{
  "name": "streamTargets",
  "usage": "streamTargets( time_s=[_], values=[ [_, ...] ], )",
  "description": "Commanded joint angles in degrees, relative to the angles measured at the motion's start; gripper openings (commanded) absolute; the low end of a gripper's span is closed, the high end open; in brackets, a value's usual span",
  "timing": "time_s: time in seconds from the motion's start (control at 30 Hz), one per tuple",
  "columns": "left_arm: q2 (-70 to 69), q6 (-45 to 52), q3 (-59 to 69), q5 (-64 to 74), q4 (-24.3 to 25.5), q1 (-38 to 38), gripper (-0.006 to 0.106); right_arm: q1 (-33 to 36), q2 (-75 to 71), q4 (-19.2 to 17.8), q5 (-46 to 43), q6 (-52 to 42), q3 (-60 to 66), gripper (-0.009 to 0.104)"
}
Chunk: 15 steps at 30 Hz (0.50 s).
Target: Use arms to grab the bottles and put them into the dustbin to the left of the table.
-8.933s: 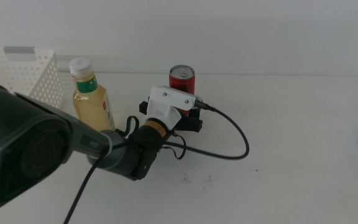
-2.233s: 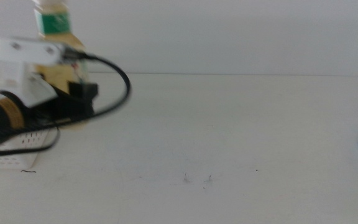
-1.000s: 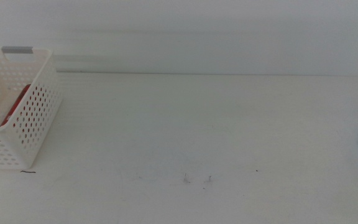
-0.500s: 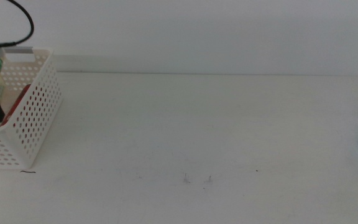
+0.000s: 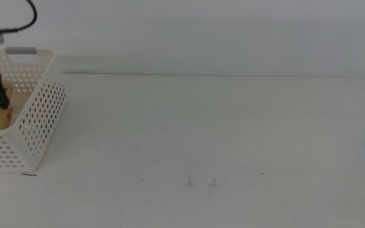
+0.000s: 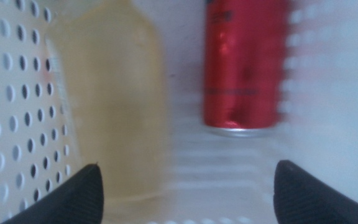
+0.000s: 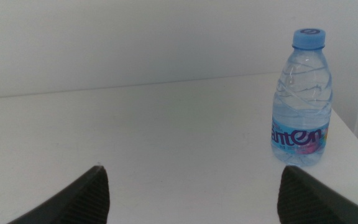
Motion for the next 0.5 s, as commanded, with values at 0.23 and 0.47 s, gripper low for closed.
streamTargets(
  time_s=[0.23,0.47],
  values=[
    [-21.31,-3.65,4.72,-0.27,-0.89,-12.07,0.094,-0.09,-0.23,-0.6,-0.42,-0.22,0.23,0.093],
    [-35.7,4.36,5.26,0.5,-5.12,-27.46,0.094,-0.09,-0.23,-0.6,-0.42,-0.22,0.23,0.093]
  ],
)
